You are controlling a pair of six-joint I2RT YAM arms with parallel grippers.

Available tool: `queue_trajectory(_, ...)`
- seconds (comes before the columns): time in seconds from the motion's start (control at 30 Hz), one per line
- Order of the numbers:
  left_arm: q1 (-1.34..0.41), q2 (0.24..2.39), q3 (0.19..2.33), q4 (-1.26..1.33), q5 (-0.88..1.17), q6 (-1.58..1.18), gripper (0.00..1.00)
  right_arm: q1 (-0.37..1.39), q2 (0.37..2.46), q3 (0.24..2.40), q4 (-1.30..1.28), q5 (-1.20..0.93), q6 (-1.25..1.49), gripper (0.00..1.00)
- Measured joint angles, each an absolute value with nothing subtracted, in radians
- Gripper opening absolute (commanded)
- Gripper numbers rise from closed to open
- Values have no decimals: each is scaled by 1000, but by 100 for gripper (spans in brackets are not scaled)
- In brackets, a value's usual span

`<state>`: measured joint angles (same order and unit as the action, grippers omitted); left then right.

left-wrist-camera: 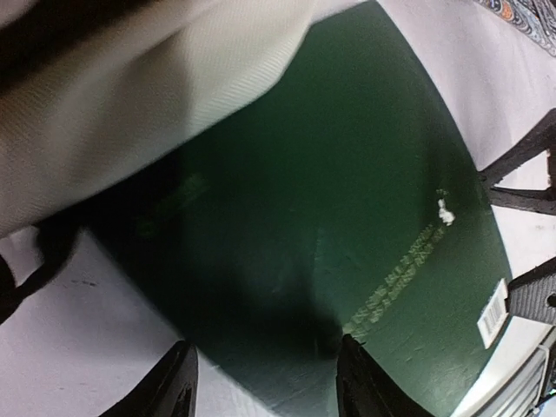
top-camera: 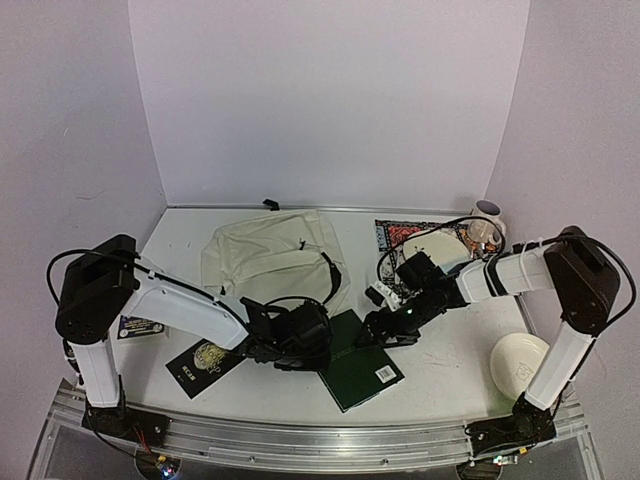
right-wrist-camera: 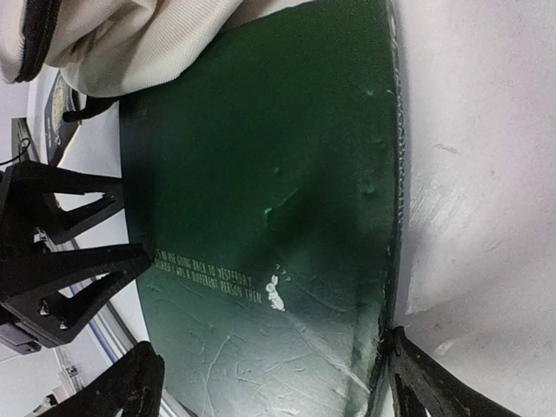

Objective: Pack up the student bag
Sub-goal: Adjust the book at the center of the board.

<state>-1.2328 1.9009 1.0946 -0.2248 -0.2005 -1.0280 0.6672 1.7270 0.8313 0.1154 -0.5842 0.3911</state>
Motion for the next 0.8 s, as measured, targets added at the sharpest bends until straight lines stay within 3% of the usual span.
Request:
queue_trajectory(0.2,-1221,1892,1054,-161,-192,-1060,43,653,1732,814,161,-640,440,84)
queue_trajectory(0.8,-1201,1872,948,79,-175,-1199,42,669,1590,821,216,-783,545,71)
